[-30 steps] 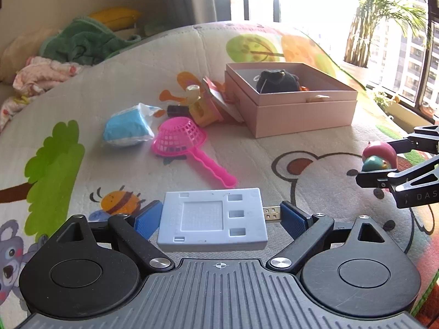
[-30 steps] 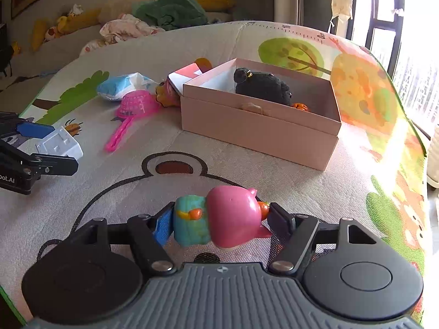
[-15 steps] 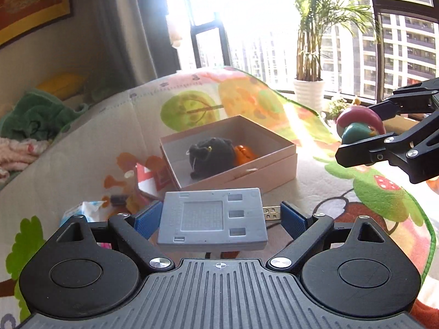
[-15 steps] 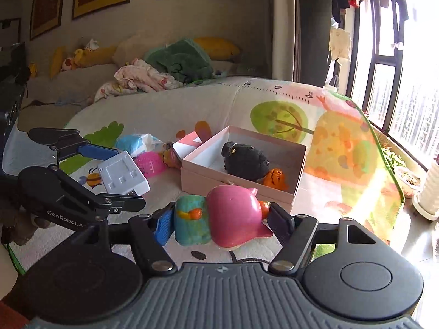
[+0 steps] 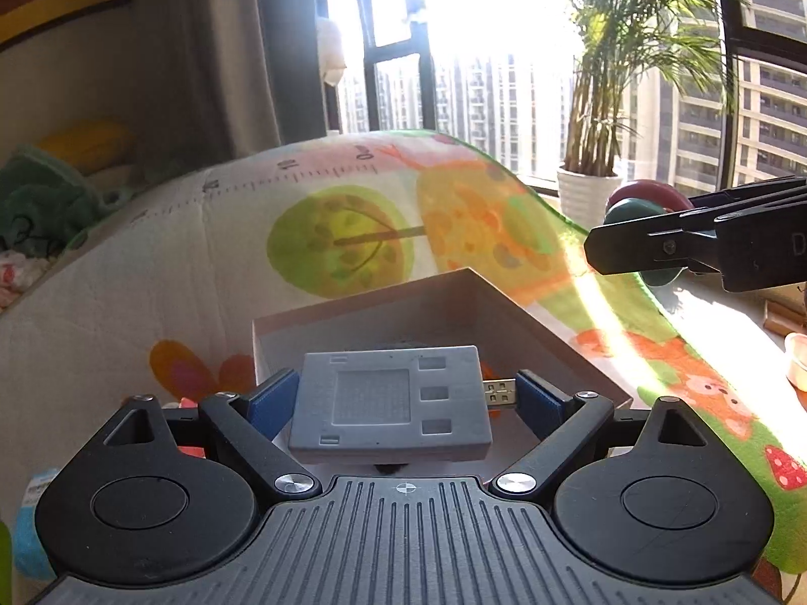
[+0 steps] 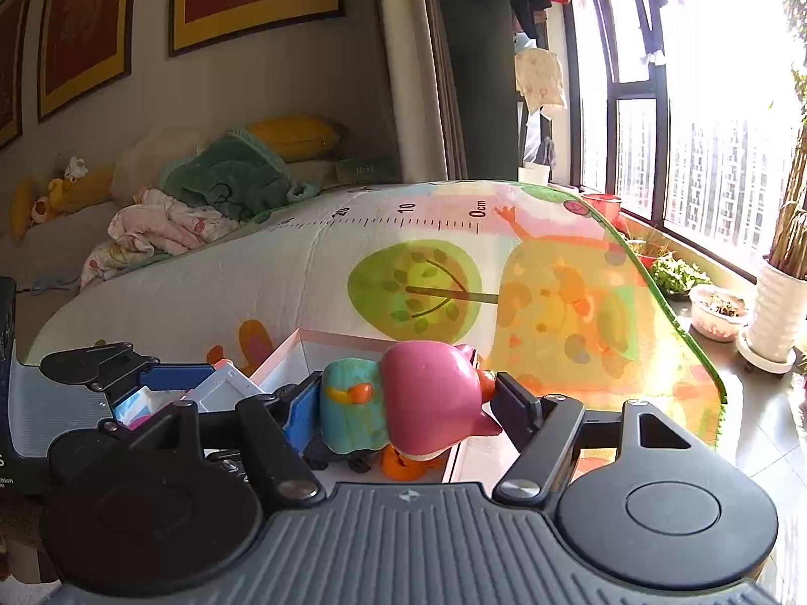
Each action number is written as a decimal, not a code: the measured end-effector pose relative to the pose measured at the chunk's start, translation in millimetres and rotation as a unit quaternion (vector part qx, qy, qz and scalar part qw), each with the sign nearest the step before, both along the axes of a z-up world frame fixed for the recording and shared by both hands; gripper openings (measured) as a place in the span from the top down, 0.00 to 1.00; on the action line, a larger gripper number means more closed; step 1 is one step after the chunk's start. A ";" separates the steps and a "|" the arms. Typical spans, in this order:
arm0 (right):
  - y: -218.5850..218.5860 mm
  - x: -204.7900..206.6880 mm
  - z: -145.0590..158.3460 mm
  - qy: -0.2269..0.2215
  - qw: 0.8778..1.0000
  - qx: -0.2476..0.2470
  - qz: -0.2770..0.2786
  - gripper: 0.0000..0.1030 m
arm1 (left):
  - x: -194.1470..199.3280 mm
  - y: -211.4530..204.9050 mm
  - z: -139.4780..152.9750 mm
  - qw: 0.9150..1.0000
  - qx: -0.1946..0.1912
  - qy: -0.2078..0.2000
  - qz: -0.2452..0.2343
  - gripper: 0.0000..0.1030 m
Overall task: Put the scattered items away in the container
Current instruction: 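Carry both toys to the pink box while the left tool opens to drop the case, then lower the figure toy into the pink box and open the right tool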
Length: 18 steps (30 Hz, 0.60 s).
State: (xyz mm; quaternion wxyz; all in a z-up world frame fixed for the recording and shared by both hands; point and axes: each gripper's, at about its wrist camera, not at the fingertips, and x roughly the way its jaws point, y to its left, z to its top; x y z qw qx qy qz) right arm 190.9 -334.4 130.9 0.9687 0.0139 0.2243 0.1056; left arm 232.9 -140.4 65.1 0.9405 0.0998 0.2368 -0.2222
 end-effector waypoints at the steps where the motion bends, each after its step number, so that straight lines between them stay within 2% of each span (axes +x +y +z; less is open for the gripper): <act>1: -0.6 5.7 -1.5 0.002 1.000 0.001 -0.002 0.31 | 4.2 -0.8 -4.0 1.000 0.000 0.004 -0.002 0.08; 5: 0.0 28.0 -11.3 0.014 1.000 0.002 -0.007 0.31 | 6.4 10.1 -10.9 1.000 -0.009 0.012 0.001 0.05; 9: 4.0 45.5 -22.9 0.029 1.000 -0.001 -0.003 0.31 | -11.7 34.7 -8.2 1.000 -0.014 0.005 0.013 0.02; 16: 25.9 89.7 -35.4 0.039 0.999 -0.006 -0.002 0.31 | -46.0 85.0 -19.9 0.997 -0.024 0.038 0.067 0.01; 18: 30.1 104.8 -34.9 0.040 0.999 -0.004 -0.006 0.25 | -53.3 97.1 -24.8 0.996 -0.017 0.047 0.080 0.01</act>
